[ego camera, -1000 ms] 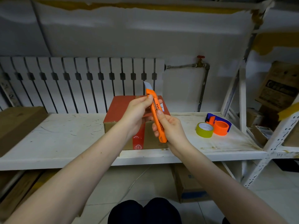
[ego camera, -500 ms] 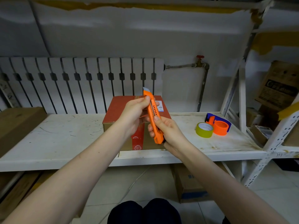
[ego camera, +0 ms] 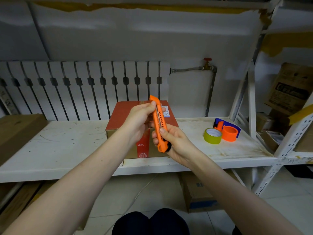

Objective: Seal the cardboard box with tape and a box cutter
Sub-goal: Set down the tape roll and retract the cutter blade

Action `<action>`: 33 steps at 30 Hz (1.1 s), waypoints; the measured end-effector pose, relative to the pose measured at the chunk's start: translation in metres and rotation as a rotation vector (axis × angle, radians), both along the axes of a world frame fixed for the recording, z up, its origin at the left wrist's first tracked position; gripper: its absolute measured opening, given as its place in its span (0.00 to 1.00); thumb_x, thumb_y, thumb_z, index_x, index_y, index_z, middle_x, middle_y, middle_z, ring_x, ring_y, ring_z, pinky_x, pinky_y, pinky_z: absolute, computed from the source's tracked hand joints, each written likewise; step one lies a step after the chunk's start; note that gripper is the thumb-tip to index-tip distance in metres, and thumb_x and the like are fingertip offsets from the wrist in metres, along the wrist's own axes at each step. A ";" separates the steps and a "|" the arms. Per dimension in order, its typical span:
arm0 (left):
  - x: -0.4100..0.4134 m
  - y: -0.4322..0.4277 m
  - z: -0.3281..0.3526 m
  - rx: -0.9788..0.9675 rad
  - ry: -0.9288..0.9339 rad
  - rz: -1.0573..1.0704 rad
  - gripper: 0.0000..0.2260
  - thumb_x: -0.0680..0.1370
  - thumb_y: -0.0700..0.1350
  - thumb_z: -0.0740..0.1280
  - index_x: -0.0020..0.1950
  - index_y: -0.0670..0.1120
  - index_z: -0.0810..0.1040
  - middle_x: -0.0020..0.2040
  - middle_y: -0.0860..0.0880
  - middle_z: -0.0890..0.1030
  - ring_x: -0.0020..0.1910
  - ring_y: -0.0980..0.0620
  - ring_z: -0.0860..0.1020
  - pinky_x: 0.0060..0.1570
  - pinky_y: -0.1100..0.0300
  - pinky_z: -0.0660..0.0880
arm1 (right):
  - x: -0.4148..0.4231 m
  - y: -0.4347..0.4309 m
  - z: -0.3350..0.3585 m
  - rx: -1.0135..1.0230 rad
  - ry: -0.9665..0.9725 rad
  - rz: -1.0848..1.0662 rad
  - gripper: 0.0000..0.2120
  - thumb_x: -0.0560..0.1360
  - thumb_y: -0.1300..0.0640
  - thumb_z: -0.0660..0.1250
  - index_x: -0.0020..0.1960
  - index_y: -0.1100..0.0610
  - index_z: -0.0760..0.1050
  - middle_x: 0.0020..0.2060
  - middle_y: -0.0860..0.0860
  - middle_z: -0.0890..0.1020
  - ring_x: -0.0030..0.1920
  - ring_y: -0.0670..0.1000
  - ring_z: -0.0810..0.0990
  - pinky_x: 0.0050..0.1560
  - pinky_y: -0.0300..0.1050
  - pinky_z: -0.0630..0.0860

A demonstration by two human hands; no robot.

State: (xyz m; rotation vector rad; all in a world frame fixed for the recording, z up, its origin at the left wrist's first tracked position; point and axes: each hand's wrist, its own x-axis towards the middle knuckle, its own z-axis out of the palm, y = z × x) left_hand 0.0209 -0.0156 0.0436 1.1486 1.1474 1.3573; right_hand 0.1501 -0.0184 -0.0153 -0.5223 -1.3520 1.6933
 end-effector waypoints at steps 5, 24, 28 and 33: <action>0.002 0.001 -0.001 0.001 -0.061 0.018 0.11 0.80 0.48 0.61 0.49 0.44 0.82 0.47 0.47 0.84 0.42 0.51 0.79 0.40 0.61 0.75 | -0.001 -0.007 0.002 -0.014 -0.131 -0.153 0.16 0.80 0.50 0.55 0.53 0.61 0.75 0.35 0.55 0.81 0.32 0.48 0.81 0.35 0.40 0.80; 0.001 0.013 -0.009 -0.032 -0.163 0.052 0.12 0.80 0.45 0.62 0.57 0.39 0.79 0.45 0.47 0.84 0.40 0.54 0.79 0.27 0.68 0.74 | 0.003 -0.003 -0.007 0.089 -0.280 -0.190 0.12 0.81 0.53 0.55 0.49 0.58 0.73 0.33 0.51 0.78 0.30 0.45 0.76 0.27 0.37 0.70; 0.001 0.019 -0.010 -0.038 -0.163 0.051 0.12 0.79 0.45 0.62 0.56 0.40 0.79 0.46 0.46 0.84 0.40 0.54 0.79 0.27 0.67 0.74 | 0.006 0.002 -0.008 0.085 -0.279 -0.165 0.12 0.81 0.53 0.55 0.50 0.59 0.73 0.34 0.50 0.79 0.31 0.45 0.76 0.27 0.36 0.71; 0.008 0.029 -0.013 -0.044 -0.121 0.072 0.10 0.79 0.47 0.63 0.49 0.43 0.81 0.47 0.46 0.83 0.41 0.53 0.80 0.37 0.63 0.76 | 0.004 0.009 -0.011 0.061 -0.241 -0.228 0.12 0.81 0.51 0.55 0.49 0.57 0.74 0.33 0.50 0.77 0.30 0.45 0.74 0.28 0.38 0.68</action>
